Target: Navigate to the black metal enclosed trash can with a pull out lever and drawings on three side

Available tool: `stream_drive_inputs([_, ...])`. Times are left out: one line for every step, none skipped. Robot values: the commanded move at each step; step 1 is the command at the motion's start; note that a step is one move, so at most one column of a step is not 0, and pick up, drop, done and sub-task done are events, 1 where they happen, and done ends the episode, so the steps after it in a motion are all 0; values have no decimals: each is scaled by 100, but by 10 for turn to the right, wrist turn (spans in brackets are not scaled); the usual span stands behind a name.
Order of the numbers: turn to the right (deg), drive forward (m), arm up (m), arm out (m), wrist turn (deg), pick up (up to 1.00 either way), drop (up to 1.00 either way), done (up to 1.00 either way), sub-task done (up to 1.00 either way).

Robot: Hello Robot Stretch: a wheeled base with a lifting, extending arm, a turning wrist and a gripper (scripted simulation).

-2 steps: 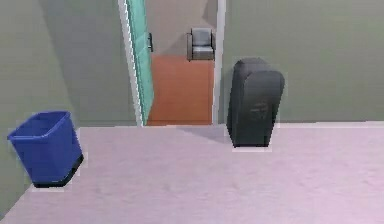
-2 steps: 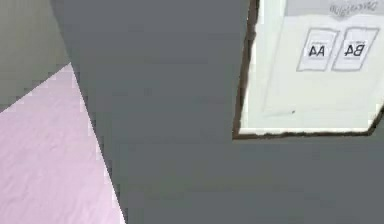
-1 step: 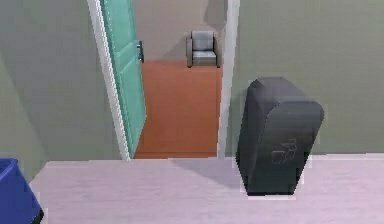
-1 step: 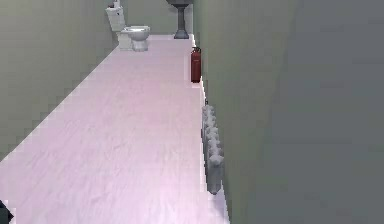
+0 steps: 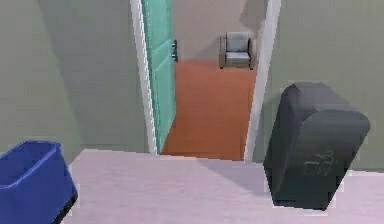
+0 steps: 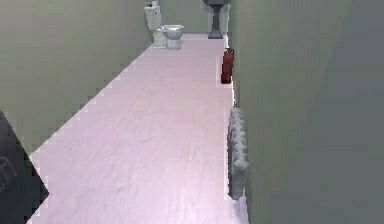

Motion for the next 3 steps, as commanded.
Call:
stream_drive_inputs([0,55,0,0,0,0,0,0,0])
stream_drive_inputs([450,0,0,0,0,0,0,0,0])
stream_drive_inputs([0,0,0,0,0,0,0,100,0])
